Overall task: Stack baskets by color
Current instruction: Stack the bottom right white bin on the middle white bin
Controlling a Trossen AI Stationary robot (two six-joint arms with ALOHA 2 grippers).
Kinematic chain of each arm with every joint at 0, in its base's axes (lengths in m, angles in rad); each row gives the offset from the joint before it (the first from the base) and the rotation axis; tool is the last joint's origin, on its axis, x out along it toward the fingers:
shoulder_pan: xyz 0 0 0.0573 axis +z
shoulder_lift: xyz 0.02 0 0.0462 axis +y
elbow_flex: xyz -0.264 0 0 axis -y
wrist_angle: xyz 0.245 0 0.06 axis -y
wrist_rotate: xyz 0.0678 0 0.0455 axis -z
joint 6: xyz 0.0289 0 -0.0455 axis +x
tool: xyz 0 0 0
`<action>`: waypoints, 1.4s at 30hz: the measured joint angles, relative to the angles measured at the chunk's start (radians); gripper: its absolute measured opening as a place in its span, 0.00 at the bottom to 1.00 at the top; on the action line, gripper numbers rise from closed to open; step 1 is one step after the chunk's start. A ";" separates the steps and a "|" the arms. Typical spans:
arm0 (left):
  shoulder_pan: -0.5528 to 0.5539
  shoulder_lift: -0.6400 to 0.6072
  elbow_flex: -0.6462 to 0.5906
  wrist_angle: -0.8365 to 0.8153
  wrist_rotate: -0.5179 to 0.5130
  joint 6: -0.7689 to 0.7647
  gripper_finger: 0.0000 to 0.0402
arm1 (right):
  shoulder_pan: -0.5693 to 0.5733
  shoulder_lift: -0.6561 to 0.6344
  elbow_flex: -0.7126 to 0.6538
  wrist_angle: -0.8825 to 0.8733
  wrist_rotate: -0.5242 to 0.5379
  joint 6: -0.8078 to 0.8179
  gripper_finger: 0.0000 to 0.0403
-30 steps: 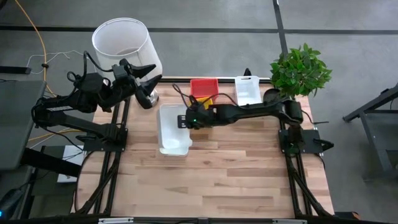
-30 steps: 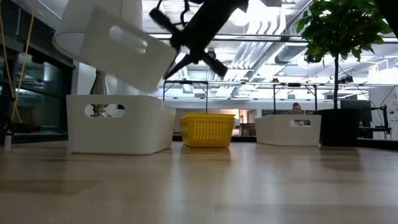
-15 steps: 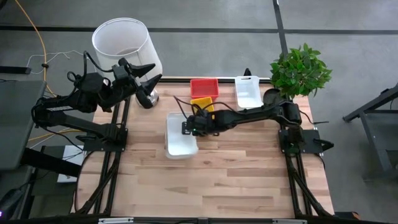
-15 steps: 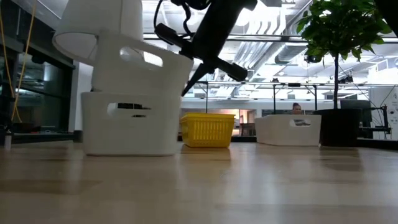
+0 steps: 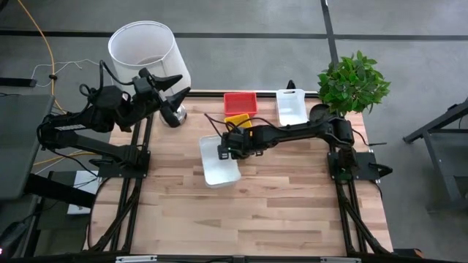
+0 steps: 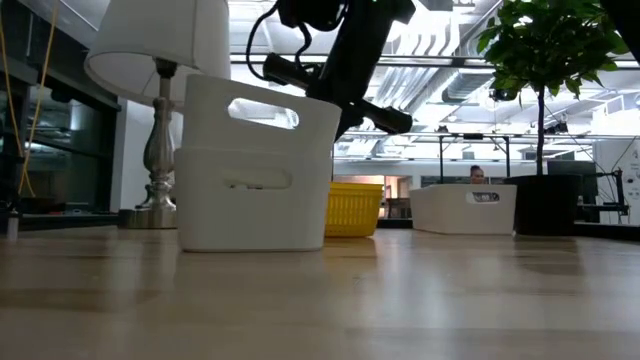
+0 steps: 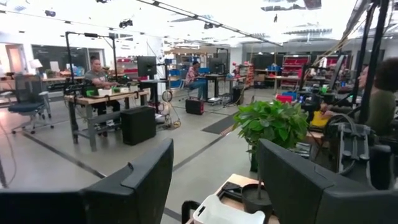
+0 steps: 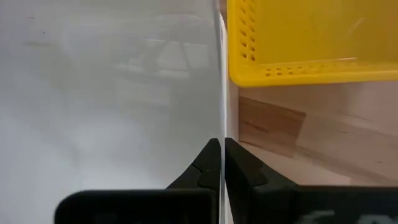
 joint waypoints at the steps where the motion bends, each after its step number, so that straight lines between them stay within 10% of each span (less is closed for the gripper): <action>1: 0.000 0.000 0.000 -0.004 -0.003 0.000 0.55 | -0.003 0.000 0.000 -0.002 -0.001 -0.002 0.00; 12: 0.000 0.000 0.000 -0.007 -0.026 0.000 0.55 | -0.018 -0.003 0.000 0.000 -0.011 -0.116 0.03; 28: 0.000 0.000 0.000 -0.008 -0.092 0.000 0.55 | -0.017 -0.195 0.002 -0.271 0.020 -0.615 0.56; 33: 0.000 0.000 0.000 -0.010 -0.092 -0.001 0.55 | 0.002 -0.199 -0.037 -0.312 -0.040 -0.719 0.44; 39: -0.003 0.000 0.000 -0.010 -0.092 -0.059 0.55 | 0.016 -0.201 -0.250 -0.035 -0.166 -0.627 0.05; 42: -0.003 0.000 0.000 -0.010 -0.092 -0.080 0.55 | 0.030 -0.201 -0.356 0.117 -0.163 -0.535 0.05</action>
